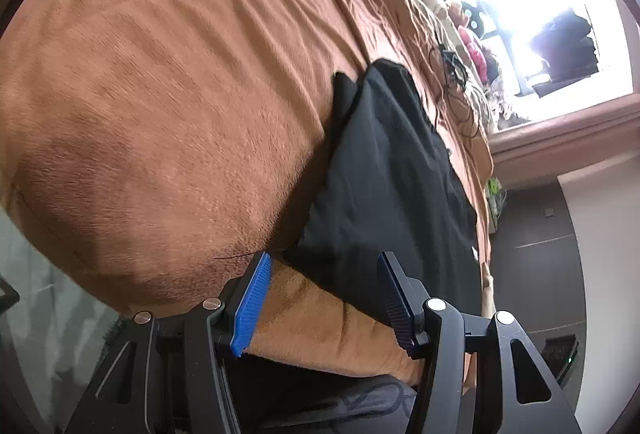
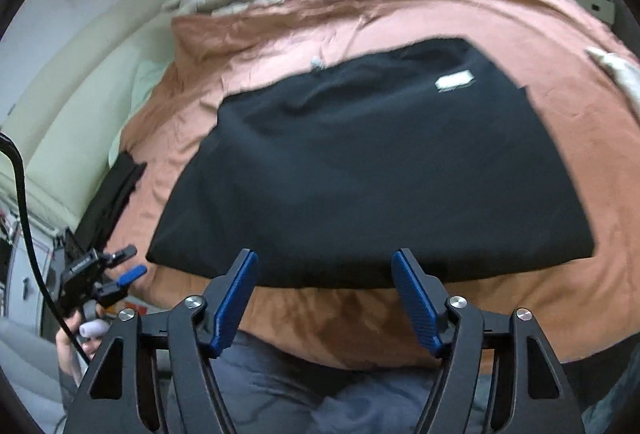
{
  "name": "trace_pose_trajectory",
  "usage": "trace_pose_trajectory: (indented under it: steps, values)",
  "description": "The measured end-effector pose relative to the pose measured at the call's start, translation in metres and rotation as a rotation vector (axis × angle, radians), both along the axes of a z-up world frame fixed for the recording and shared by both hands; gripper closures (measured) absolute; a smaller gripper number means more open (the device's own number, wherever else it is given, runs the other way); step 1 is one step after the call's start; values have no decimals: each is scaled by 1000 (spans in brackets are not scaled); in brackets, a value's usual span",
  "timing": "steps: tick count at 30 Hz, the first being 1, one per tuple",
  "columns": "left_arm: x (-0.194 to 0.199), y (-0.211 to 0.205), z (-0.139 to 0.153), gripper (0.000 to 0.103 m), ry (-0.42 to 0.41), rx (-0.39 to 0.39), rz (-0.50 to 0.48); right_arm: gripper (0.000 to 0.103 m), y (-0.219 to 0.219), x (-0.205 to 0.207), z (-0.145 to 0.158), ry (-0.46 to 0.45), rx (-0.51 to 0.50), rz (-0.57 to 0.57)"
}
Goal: Fold large clothes
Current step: 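Move both tools to the large black garment's edge and grasp it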
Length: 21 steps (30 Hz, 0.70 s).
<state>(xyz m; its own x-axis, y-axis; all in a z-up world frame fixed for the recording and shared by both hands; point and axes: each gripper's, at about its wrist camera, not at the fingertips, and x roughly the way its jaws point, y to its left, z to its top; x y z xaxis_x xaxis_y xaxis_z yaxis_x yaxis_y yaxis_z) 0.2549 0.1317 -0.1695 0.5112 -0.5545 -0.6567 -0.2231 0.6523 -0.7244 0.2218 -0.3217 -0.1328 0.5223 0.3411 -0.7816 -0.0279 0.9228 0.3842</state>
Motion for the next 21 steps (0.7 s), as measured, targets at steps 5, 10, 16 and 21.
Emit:
trace_pose_trajectory:
  steps: [5,10,16,21]
  values:
    - [12,-7,-16,46,39,-9,-15,34,33,17,-19,47,-30,51]
    - [21,-8,-20,46,34,-31,-16,40,64,42,-38,93,-103,111]
    - [26,-4,-24,46,34,-68,3,58,68,86,-59,149,-175,70]
    - [30,-9,-24,46,42,-74,8,58,63,121,-67,159,-194,41]
